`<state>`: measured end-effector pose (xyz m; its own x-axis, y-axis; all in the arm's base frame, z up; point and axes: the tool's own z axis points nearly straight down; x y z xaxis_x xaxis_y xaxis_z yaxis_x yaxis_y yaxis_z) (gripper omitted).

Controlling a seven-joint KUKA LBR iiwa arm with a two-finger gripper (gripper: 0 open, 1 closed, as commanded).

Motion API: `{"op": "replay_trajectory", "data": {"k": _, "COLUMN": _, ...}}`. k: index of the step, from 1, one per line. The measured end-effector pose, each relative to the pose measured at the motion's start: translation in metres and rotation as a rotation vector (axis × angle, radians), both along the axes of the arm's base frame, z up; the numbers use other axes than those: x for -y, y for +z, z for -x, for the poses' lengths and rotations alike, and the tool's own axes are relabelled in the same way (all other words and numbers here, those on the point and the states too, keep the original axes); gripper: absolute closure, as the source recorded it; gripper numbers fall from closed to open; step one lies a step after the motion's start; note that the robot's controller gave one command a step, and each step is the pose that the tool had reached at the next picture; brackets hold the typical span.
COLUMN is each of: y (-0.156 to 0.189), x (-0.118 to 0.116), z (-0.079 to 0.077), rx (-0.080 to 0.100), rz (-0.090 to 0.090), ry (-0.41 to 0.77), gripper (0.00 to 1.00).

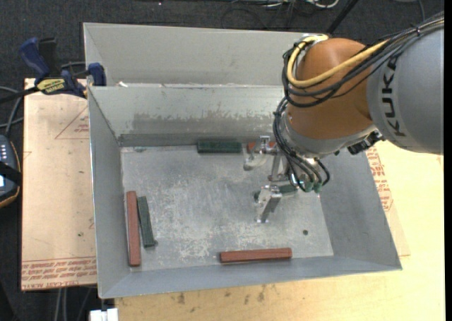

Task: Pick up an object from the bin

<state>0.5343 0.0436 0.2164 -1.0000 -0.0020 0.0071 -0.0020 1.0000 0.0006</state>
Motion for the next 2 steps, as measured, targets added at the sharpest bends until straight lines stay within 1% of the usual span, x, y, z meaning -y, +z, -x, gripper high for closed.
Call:
{"op": "replay_trajectory", "data": {"k": 1, "y": 0.004, "x": 0.000, "z": -0.002, "rx": 0.008, "rz": -0.001, "ry": -0.001, "gripper": 0.00}}
{"op": "replay_trajectory", "data": {"k": 2, "y": -0.028, "x": 0.024, "z": -0.009, "rx": 0.014, "rz": -0.002, "ry": 0.075, "gripper": 0.00}}
